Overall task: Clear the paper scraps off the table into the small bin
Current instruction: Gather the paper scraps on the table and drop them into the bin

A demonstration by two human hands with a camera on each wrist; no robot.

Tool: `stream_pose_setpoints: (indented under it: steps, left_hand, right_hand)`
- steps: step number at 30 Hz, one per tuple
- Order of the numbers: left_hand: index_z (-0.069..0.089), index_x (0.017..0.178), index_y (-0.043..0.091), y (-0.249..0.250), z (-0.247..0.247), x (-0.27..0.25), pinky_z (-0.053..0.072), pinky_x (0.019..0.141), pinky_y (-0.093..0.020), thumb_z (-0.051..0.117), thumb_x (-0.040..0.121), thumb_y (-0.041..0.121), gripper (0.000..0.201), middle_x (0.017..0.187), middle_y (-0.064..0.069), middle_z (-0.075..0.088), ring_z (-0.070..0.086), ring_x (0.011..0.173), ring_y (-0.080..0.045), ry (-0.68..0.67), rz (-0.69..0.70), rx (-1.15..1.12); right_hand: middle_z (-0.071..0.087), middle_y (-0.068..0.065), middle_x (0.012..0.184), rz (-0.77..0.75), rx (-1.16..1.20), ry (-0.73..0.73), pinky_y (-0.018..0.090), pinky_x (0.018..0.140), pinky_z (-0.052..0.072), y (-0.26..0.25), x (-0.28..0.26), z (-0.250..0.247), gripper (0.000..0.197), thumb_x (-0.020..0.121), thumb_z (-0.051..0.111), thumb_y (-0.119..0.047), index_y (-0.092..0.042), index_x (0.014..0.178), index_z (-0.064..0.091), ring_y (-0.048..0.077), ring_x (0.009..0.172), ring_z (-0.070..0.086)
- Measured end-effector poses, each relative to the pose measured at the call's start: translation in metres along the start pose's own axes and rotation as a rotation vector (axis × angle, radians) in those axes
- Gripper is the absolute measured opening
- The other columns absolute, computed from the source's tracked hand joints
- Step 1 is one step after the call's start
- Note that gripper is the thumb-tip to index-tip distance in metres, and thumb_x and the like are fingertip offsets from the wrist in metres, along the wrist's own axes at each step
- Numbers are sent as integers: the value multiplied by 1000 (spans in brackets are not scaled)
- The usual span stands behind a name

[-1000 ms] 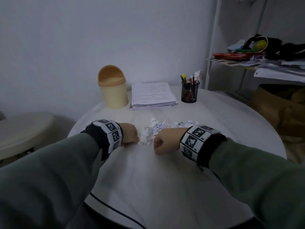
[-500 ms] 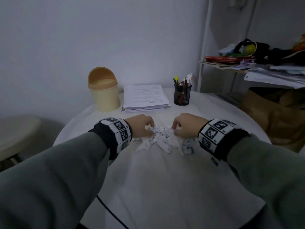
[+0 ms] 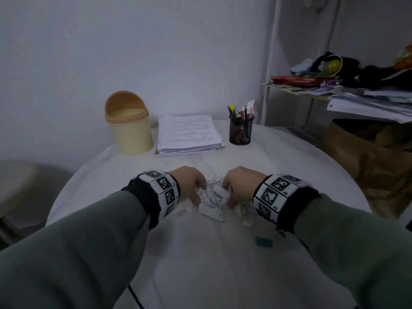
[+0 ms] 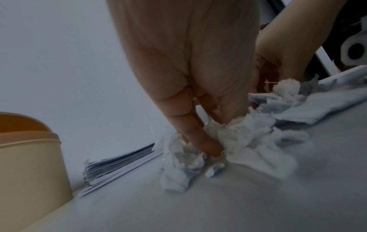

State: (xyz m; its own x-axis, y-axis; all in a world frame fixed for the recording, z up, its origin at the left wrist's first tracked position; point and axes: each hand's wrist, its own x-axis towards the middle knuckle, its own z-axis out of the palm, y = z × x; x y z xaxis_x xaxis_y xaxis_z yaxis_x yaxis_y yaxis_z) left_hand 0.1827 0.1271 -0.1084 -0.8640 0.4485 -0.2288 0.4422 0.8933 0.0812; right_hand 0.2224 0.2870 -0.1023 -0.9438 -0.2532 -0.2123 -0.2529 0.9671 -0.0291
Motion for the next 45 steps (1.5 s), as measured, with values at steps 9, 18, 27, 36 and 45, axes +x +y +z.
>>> stream_pose_setpoints:
  steps: [9, 18, 27, 36, 45]
  left_hand:
    - [66, 113, 11, -1, -3, -1, 47, 84, -26, 81, 71, 26, 47, 118, -7, 64, 60, 108, -23, 35, -22, -83]
    - [69, 111, 9, -13, -10, -18, 39, 75, -18, 74, 79, 27, 37, 114, -8, 67, 60, 96, -19, 166, -59, -168]
    - [68, 108, 6, -19, -41, -54, 45, 72, -21, 74, 79, 27, 36, 109, -9, 69, 59, 79, -15, 323, -86, -241]
    - [67, 104, 2, -30, -59, -81, 47, 72, -25, 74, 79, 28, 37, 95, -10, 67, 58, 75, -16, 413, -131, -269]
    - [67, 98, 8, -56, -64, -73, 44, 64, -22, 73, 80, 29, 28, 80, -3, 60, 59, 73, -15, 449, -131, -350]
  right_hand:
    - [70, 12, 112, 0, 48, 65, 27, 79, 49, 4, 10, 0, 30, 81, 71, -15, -10, 110, 72, 26, 103, 64]
    - [70, 14, 102, 38, 147, 151, 28, 75, 51, -5, 8, -18, 25, 81, 72, -19, -5, 101, 74, 27, 95, 65]
    - [72, 17, 100, -12, 118, 299, 28, 71, 47, -28, -7, -46, 22, 81, 71, -14, -5, 100, 75, 24, 84, 62]
    - [68, 17, 82, -34, 214, 389, 21, 66, 41, -39, -17, -66, 19, 84, 67, -15, -2, 96, 75, 21, 77, 60]
    - [69, 15, 85, -6, 404, 400, 21, 64, 42, -41, 16, -81, 20, 83, 69, -14, -2, 98, 75, 17, 75, 57]
